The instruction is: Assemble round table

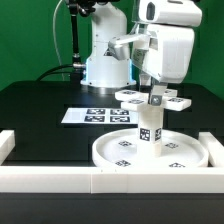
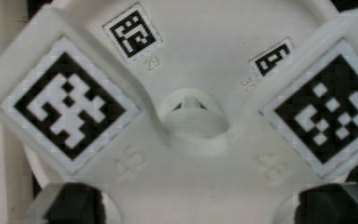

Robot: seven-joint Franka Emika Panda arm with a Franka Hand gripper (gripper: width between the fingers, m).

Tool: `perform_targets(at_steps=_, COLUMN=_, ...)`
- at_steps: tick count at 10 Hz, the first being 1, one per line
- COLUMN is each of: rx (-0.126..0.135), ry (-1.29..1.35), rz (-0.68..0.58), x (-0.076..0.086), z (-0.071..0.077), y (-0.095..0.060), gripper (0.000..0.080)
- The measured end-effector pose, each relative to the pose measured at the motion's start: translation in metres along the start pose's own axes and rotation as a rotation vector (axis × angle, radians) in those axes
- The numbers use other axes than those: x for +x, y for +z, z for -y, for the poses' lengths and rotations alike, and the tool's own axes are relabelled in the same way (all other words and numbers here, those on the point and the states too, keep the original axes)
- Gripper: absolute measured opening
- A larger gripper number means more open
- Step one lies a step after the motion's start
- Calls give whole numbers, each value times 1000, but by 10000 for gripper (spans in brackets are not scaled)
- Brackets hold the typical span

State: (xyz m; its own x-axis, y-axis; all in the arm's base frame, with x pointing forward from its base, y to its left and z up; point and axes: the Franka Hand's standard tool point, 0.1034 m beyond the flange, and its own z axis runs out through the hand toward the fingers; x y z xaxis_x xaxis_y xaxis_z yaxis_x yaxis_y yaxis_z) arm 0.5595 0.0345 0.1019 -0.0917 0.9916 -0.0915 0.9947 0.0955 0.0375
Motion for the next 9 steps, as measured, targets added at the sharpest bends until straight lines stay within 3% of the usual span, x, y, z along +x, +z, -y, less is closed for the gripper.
perform_targets(at_steps=1, rx=0, ry=1, rz=0, x=0, z=0, y=0, gripper=436)
perform_targets(at_steps=5, rx=0, ry=76, rz=0, x=-1, z=0, y=0, gripper=436)
perform_targets(at_steps=9, rx=7, ry=535, rz=-10, x=-2, z=0, y=0, gripper=438)
